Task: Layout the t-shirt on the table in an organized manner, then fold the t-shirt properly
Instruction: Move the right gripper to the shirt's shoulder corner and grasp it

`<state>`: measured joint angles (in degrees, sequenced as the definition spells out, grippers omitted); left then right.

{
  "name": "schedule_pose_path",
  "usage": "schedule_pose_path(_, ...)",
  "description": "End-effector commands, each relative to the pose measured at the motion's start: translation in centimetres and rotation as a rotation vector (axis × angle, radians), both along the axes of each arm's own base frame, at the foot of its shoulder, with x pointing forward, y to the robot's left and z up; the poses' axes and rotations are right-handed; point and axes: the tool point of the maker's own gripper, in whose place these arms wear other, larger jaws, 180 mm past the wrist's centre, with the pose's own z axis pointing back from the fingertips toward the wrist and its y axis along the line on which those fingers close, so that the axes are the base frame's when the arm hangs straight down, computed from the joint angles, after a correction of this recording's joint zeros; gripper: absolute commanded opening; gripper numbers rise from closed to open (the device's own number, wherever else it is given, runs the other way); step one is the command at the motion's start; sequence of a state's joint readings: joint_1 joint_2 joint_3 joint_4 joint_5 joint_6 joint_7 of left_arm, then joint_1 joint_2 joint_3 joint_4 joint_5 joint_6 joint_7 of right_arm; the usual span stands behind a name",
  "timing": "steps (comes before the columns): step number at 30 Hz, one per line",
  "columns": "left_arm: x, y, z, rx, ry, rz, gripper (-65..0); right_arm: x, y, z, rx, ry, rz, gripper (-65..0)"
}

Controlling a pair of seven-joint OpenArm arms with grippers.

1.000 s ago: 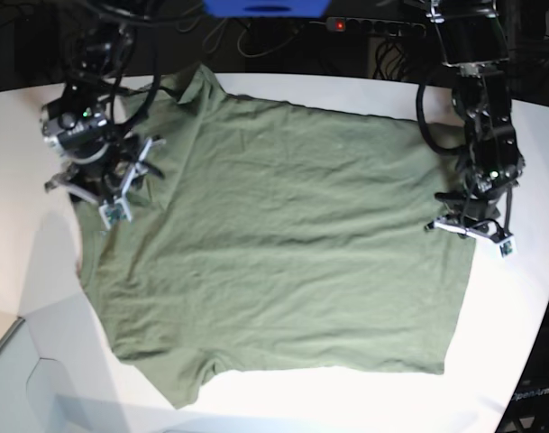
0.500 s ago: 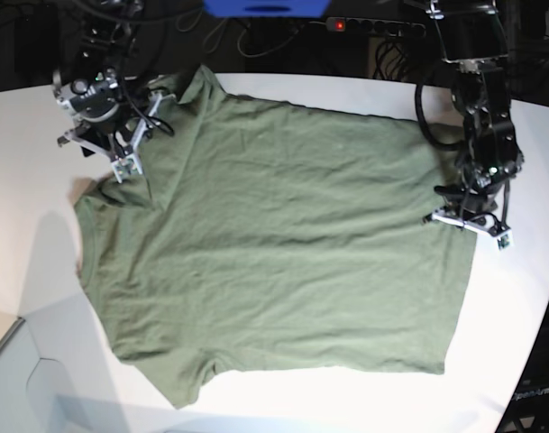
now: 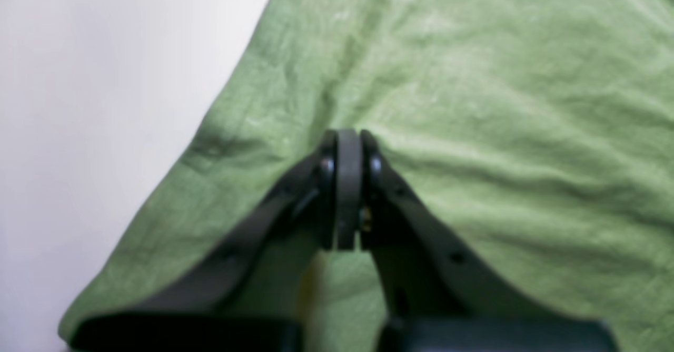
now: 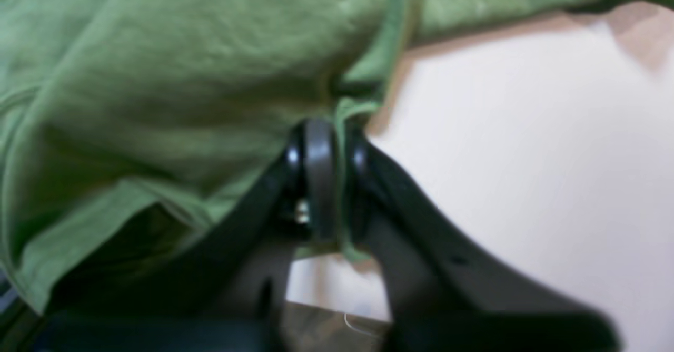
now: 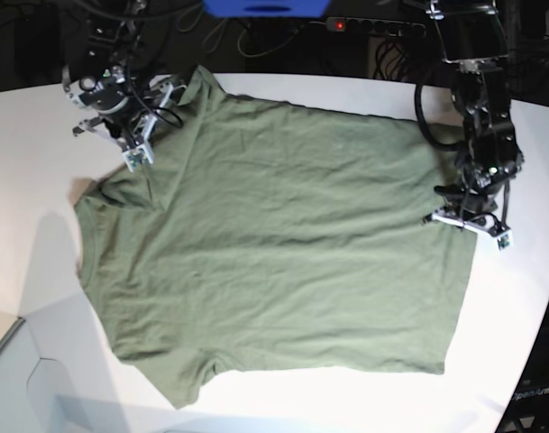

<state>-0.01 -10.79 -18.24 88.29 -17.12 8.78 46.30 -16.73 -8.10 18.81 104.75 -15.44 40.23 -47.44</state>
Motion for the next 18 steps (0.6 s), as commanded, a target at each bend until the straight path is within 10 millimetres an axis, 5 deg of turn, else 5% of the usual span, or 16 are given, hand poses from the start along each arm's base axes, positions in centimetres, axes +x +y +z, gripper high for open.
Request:
schedule_pose_path(1, 1.0, 0.5, 1.6, 0.023, -0.050, 0.000, -64.9, -0.2, -0.8, 0.5, -0.035, 0.008, -0.013, -65.0)
schedule_pose_path(8, 0.9, 0.5, 1.3, 0.021, -0.041, 0.000, -64.9, -0.4, -1.4, 3.6, -0.081, -0.066, -0.021, -65.0)
schedule_pose_path(18, 1.3, 0.4, 1.5, 0.021, -0.049, -0.004, -64.9, -4.9, -2.0, 2.3, -0.036, 0.010, -0.069, -65.0)
